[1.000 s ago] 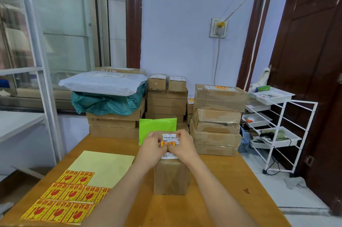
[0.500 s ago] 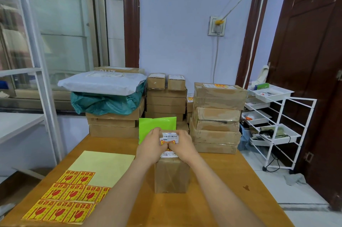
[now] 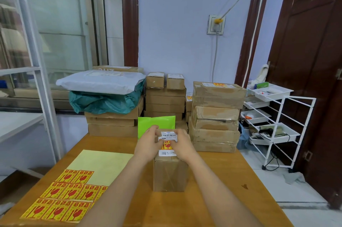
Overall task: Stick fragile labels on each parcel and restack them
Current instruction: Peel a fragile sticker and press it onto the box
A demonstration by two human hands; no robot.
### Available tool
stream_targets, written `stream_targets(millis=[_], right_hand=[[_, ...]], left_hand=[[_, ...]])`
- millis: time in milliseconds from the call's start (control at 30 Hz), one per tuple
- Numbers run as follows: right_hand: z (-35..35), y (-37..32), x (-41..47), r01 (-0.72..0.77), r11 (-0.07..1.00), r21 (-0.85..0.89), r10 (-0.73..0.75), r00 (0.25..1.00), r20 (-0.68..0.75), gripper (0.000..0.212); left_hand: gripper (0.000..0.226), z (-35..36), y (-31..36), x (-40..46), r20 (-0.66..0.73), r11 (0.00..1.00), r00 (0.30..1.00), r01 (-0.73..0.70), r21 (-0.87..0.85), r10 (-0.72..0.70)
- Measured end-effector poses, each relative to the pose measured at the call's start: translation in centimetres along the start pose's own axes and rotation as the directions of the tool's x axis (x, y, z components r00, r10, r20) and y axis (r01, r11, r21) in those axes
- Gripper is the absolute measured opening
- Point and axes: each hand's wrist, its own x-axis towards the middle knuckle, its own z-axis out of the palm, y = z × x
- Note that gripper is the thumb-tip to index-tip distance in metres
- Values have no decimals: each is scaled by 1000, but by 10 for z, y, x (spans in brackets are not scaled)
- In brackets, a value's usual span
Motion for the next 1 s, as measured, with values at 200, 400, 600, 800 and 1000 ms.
stream_targets(millis=[200,400,600,800,1000], right_hand=[[-2,0,0,-2,1000,3,2,1000,10,40],[0,0,-1,-4,999,38,5,1000,-11,39],[-1,2,0,-19,993,118,23,999,-30,41],[-2,6,-4,-76,951,301,81,997,-6,47],[1,20,-9,-4,934,356,14,1000,-27,46]], left_hand=[[43,-1,-4,-3,-18,996,1000,-6,-84,4],[32,-1,-6,-9,-46,979,999,-1,-202,-9],[29,4,-7,-15,-56,943,996,45,-328,-67],[42,13,-9,-19,-15,799,979,158,-581,-204],[39,13,-4,-26,38,711,964,220,-668,-263]])
